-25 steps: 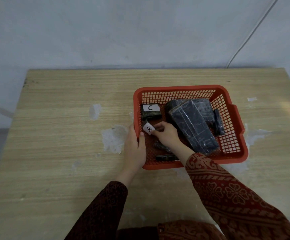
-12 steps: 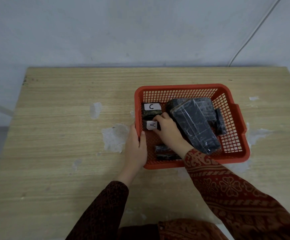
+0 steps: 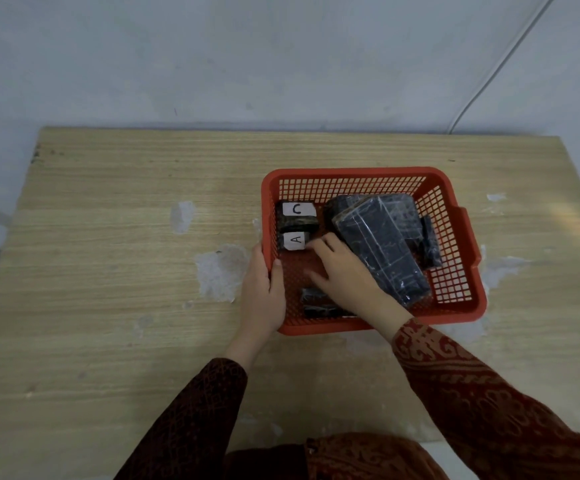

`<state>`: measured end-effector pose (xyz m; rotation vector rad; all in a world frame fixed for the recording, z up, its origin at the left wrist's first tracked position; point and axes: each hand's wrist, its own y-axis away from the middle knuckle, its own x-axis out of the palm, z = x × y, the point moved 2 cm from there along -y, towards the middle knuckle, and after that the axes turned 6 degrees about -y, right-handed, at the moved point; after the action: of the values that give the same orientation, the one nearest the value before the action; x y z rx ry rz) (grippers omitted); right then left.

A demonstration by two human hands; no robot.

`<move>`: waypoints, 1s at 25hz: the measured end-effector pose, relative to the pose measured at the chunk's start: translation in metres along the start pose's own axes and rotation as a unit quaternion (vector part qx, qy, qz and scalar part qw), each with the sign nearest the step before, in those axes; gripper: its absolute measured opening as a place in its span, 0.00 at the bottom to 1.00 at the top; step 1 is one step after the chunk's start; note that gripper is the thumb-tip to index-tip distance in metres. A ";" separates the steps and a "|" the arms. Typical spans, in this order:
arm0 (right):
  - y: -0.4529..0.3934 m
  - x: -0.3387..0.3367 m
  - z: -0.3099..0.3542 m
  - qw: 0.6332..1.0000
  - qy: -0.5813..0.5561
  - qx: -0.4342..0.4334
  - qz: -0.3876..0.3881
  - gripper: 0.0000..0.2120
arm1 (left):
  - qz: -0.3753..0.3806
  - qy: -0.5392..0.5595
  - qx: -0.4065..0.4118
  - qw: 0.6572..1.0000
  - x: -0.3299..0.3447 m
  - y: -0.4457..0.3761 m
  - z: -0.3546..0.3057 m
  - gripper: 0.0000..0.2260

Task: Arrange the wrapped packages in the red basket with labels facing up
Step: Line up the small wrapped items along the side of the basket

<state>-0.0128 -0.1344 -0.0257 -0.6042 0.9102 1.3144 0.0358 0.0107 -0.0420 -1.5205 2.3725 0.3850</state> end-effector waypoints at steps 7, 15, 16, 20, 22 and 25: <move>0.030 -0.007 -0.019 0.989 0.016 0.048 0.140 0.20 | 0.001 0.001 0.009 1.000 0.000 0.000 -0.001 0.13; 0.009 -0.002 -0.008 0.984 0.016 0.033 0.175 0.15 | -0.010 -0.016 0.015 1.000 -0.001 0.000 -0.002 0.12; 0.009 -0.004 -0.009 0.983 -0.077 0.063 0.155 0.14 | -0.009 -0.016 0.015 1.000 -0.001 0.000 -0.001 0.12; 0.006 -0.002 -0.009 0.938 -0.285 0.188 0.063 0.11 | -0.009 -0.017 0.012 1.000 -0.002 0.000 0.000 0.13; 0.004 0.001 -0.010 0.921 -0.320 0.213 0.057 0.13 | -0.009 -0.020 0.016 1.000 -0.001 0.000 0.001 0.14; 0.002 0.003 -0.014 0.921 -0.311 0.214 0.095 0.11 | -0.005 -0.024 0.017 1.000 0.000 -0.001 0.000 0.14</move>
<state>-0.0177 -0.1434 -0.0357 0.2486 0.6945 1.3059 0.0366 0.0108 -0.0422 -1.4919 2.3222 0.3715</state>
